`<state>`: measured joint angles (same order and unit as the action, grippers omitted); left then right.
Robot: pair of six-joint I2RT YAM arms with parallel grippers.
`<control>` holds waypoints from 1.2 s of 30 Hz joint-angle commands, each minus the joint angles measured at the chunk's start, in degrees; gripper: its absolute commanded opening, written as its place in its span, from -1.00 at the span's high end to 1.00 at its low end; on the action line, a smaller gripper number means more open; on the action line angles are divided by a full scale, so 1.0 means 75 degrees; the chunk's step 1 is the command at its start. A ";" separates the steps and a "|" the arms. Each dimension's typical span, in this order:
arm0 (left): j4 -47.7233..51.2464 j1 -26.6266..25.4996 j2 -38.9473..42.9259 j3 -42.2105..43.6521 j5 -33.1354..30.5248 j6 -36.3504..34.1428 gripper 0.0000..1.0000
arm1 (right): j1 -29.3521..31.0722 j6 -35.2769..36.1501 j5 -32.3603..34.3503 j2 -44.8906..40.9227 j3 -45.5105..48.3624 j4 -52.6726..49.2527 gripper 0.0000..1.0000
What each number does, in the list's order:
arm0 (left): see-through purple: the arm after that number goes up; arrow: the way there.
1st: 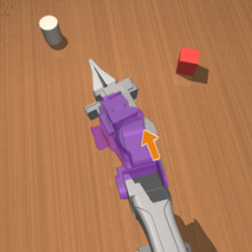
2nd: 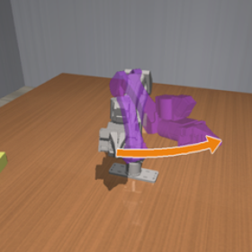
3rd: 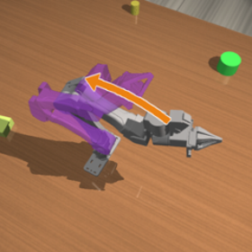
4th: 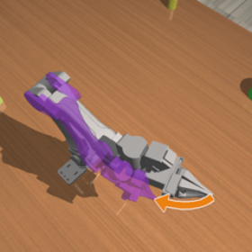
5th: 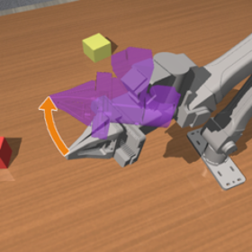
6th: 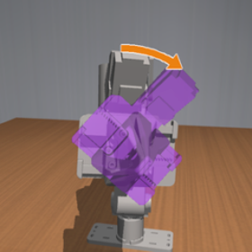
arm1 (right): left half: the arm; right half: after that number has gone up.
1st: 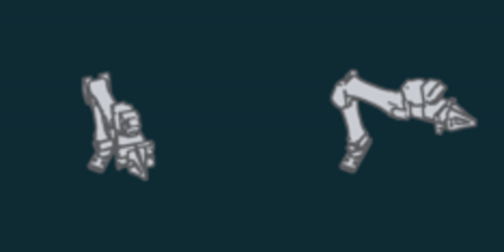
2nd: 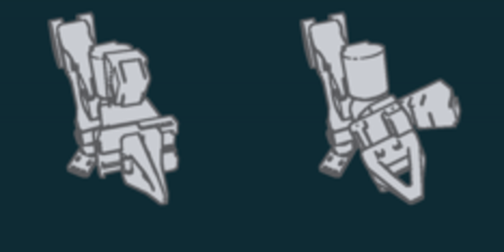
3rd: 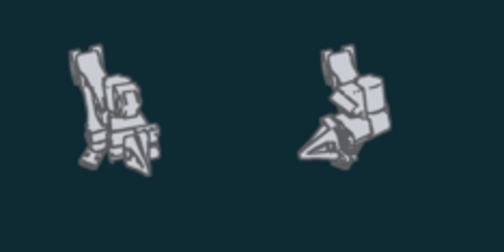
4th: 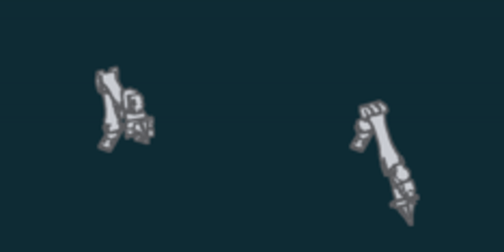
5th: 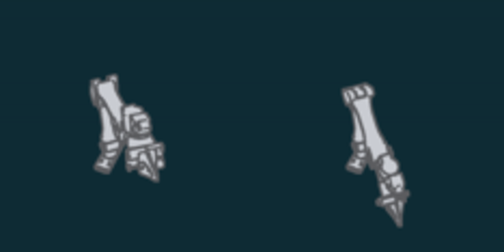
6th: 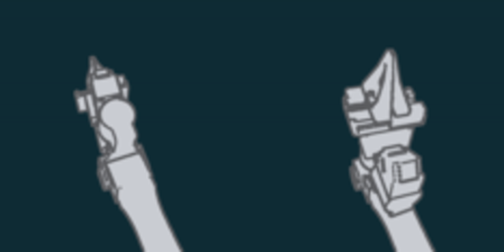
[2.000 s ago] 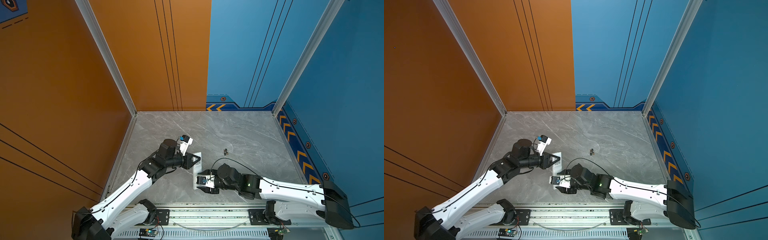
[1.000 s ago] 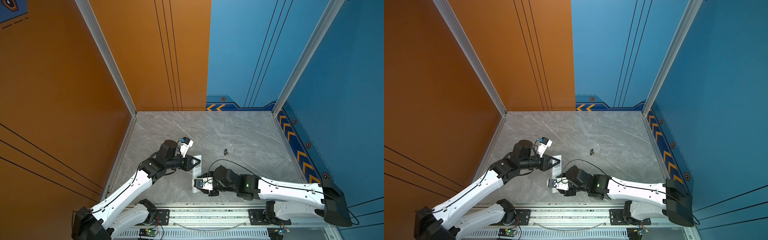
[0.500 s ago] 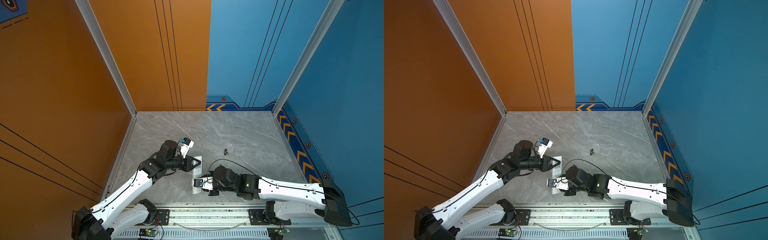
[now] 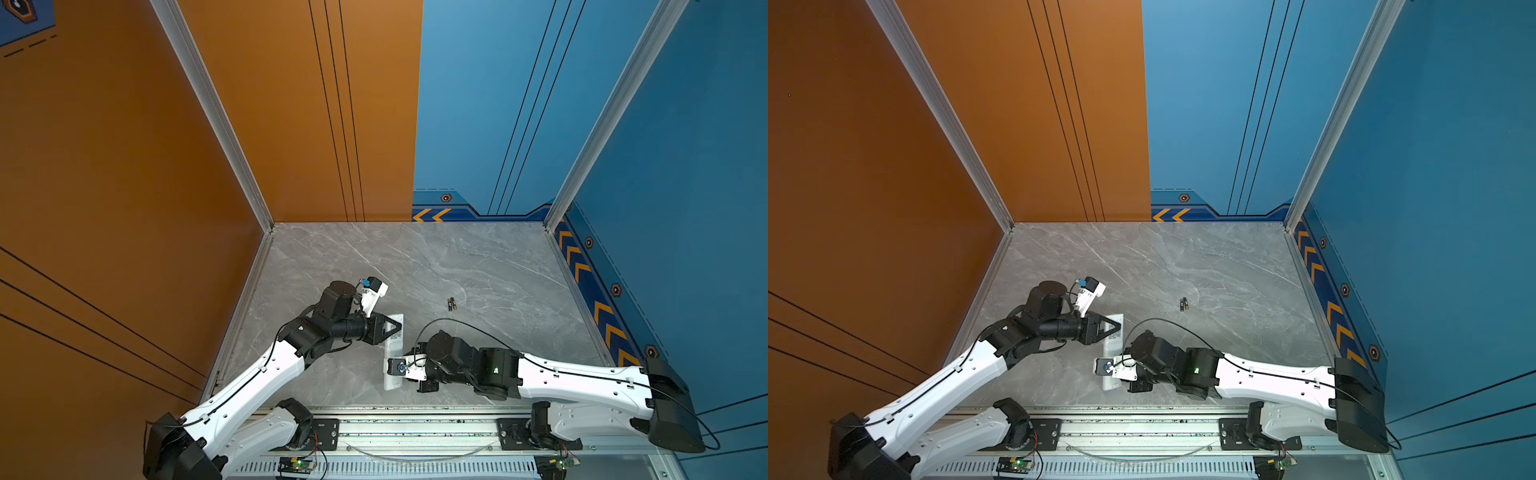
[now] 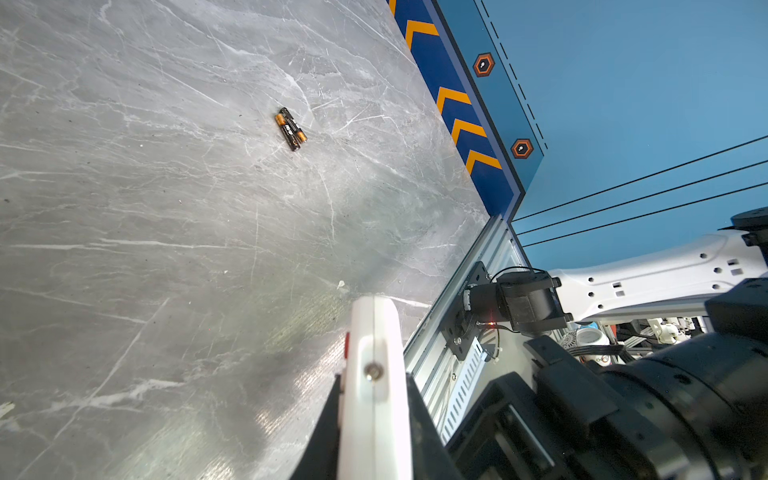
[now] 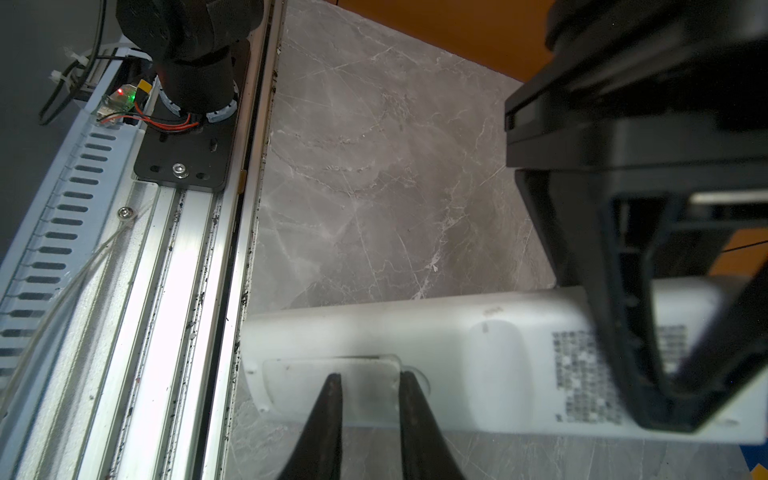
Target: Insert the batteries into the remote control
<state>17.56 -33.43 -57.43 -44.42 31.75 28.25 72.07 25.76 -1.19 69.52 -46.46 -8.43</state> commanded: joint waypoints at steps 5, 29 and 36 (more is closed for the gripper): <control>-0.0971 0.0044 0.0202 -0.0137 -0.0149 -0.0039 1.00 | 0.0303 0.0064 -0.0430 -0.0045 0.0064 -0.0994 0.57; -0.1054 -0.0084 0.0156 -0.0093 -0.0186 0.0009 1.00 | 0.0313 0.0073 0.0133 0.0068 -0.0025 -0.0540 0.05; -0.1128 -0.0079 0.0146 -0.0027 -0.0232 0.0062 1.00 | 0.0314 0.0071 0.0352 0.0026 -0.0100 -0.0471 -0.28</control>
<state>13.96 -33.98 -57.41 -44.36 30.83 28.29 73.63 26.59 1.50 69.17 -46.46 -9.52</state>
